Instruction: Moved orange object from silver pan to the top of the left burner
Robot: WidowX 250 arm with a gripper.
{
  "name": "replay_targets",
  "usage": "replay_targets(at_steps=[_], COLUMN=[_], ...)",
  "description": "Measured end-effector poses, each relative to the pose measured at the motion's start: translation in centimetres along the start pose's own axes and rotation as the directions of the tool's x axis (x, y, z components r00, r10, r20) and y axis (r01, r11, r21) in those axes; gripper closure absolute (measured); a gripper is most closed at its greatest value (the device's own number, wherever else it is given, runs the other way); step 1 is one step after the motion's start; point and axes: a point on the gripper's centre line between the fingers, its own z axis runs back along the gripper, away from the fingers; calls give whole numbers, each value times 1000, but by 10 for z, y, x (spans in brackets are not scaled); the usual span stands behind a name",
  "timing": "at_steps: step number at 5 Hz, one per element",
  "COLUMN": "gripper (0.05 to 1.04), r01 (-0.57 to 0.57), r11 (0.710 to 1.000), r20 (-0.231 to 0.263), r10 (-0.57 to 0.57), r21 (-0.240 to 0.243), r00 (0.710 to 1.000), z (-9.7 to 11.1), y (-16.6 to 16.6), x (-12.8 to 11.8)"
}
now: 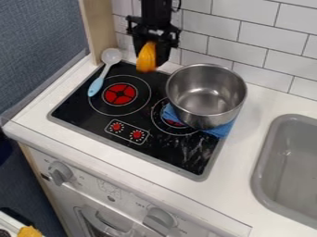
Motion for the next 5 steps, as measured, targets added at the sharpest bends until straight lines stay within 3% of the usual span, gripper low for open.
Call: replay_targets(at_steps=[2, 3, 4, 5], gripper=[478, 399, 124, 78], r01=[-15, -19, -12, -2], r11=[1000, 1000, 1000, 1000], r20=[-46, -58, -60, -72], r10=[15, 19, 12, 2], r21=[1, 0, -3, -7], r00=[999, 998, 998, 997], z=[-20, -23, -23, -28], y=[12, 12, 11, 7], x=[-7, -8, -8, -12])
